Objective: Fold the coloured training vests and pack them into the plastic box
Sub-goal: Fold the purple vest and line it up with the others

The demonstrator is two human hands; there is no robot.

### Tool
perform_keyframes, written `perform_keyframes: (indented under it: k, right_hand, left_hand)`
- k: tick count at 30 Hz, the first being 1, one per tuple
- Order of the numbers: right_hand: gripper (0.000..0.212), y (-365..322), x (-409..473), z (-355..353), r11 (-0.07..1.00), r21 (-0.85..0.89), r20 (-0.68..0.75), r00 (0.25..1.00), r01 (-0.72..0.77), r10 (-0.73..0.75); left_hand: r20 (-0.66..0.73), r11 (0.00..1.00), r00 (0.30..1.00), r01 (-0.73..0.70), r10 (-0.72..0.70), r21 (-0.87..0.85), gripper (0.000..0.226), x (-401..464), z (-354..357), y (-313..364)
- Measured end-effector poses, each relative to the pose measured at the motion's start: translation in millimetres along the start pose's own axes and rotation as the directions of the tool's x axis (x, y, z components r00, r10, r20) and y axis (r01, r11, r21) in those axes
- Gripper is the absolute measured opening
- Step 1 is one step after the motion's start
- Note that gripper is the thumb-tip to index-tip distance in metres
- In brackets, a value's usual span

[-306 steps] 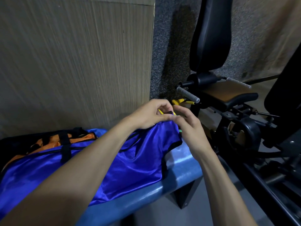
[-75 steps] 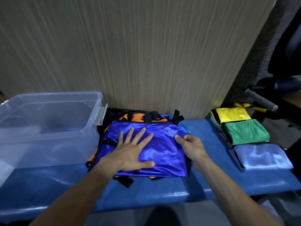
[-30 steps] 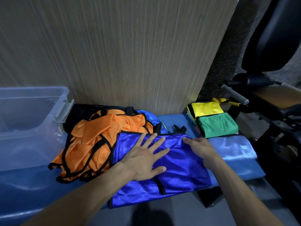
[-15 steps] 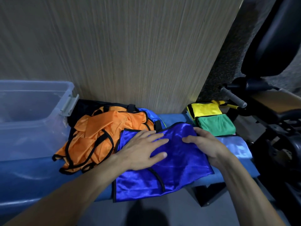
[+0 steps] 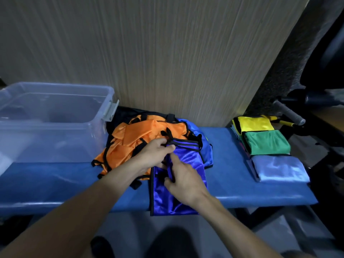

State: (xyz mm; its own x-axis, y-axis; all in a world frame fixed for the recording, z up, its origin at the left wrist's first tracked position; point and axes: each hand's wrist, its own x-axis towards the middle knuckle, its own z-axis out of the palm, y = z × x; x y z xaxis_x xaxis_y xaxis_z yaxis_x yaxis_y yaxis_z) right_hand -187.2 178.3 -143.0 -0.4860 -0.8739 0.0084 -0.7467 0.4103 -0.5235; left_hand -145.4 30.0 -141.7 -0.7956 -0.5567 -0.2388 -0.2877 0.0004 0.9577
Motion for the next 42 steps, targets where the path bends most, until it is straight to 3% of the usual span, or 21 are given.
perform_keyframes:
  k: [4,9,13,18,22,25,28,34,36,39,42]
  right_hand:
    - [0.083,16,-14,2,0.985,0.007,0.027,0.985,0.172,-0.173]
    - [0.086,53,-38,-2,0.891,-0.301,0.13,0.94,0.339,-0.314]
    - [0.099,77,-51,10,0.848,-0.364,0.209,0.921,0.386,-0.33]
    - [0.104,85,-56,18,0.814,-0.43,0.188,0.92,0.391,-0.343]
    - [0.095,84,-56,17,0.802,-0.441,0.152,0.914,0.403,-0.376]
    - [0.096,84,-56,15,0.785,-0.465,0.158,0.911,0.408,-0.38]
    - [0.095,86,-57,17,0.772,-0.479,0.161,0.907,0.417,-0.39]
    - [0.09,93,-59,22,0.747,-0.512,0.159,0.901,0.425,-0.404]
    - [0.086,95,-59,23,0.743,-0.514,0.151,0.898,0.429,-0.414]
    - [0.079,96,-59,22,0.727,-0.533,0.146,0.893,0.433,-0.425]
    - [0.073,96,-58,22,0.727,-0.535,0.127,0.892,0.43,-0.434]
  left_hand:
    - [-0.14,0.965,0.982,-0.093,0.13,0.244,0.019,5,-1,-3]
    - [-0.2,0.847,0.94,-0.14,0.276,0.513,0.038,0,-4,-1]
    - [-0.139,0.766,0.924,-0.205,0.357,0.609,0.047,-7,-9,-5]
    - [-0.047,0.364,0.806,-0.214,0.59,0.907,0.058,-15,-5,-1]
    - [0.08,0.211,0.704,-0.315,0.705,0.925,0.06,-7,-8,6]
    - [0.19,0.128,0.667,-0.397,0.72,0.909,0.037,2,-13,6]
    - [0.154,0.168,0.663,-0.395,0.733,0.903,0.01,11,-16,5]
    - [0.036,0.227,0.769,-0.232,0.638,0.946,0.026,24,-12,-1]
    - [0.034,0.206,0.709,-0.25,0.704,0.946,0.022,20,-8,0]
    - [0.244,0.023,0.541,-0.439,0.805,0.898,0.028,13,7,6]
    - [0.419,-0.119,0.542,-0.502,0.728,0.857,0.038,15,25,5]
